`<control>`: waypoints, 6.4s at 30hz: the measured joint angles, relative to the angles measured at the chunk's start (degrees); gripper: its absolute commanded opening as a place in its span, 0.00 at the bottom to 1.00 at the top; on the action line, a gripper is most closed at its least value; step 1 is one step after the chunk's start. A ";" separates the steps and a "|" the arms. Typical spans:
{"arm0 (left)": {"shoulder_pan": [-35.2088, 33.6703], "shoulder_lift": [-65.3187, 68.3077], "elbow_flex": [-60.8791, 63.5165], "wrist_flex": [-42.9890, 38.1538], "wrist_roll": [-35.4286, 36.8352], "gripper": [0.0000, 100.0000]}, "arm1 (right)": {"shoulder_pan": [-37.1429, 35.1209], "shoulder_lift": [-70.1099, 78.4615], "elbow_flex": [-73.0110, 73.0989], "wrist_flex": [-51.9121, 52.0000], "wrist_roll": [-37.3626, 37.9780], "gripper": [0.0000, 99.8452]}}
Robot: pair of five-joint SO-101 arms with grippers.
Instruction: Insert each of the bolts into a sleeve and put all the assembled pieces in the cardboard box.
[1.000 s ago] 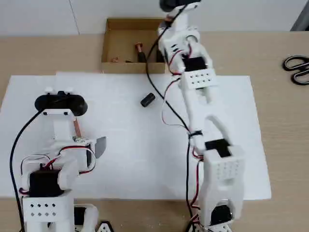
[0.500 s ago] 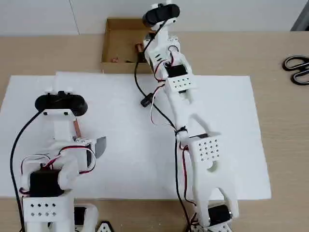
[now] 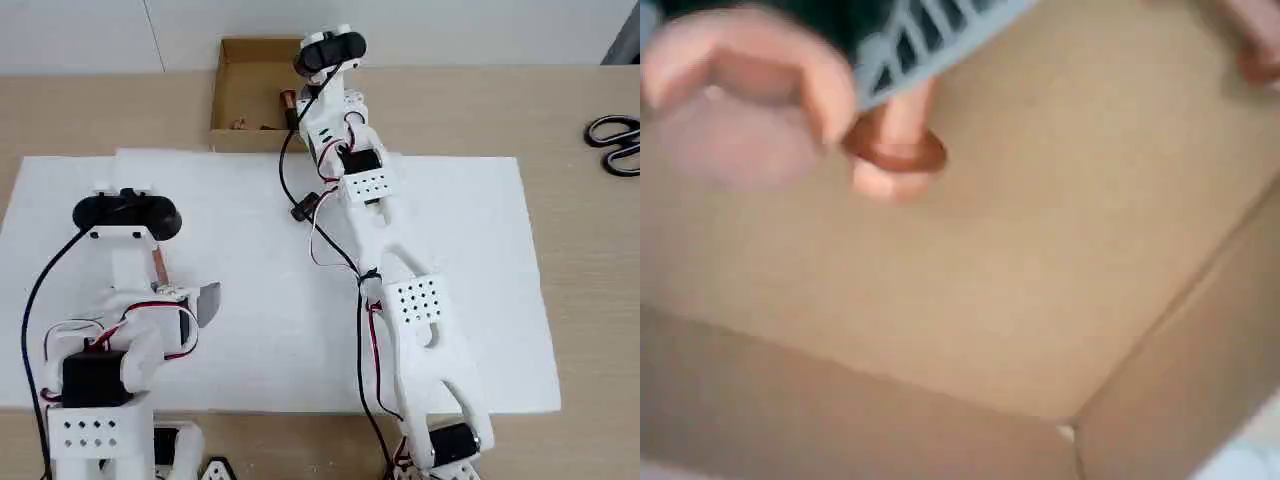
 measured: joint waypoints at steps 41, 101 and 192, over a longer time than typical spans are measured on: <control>0.00 0.00 0.00 0.00 0.00 0.26 | -0.09 -5.89 -28.84 54.86 0.00 0.12; -6.59 0.00 -1.23 -0.09 0.00 0.26 | -6.68 -32.09 13.19 68.22 -30.59 0.12; -2.46 0.00 -1.23 -0.09 0.00 0.26 | -2.64 -46.59 44.66 71.56 -1.05 0.00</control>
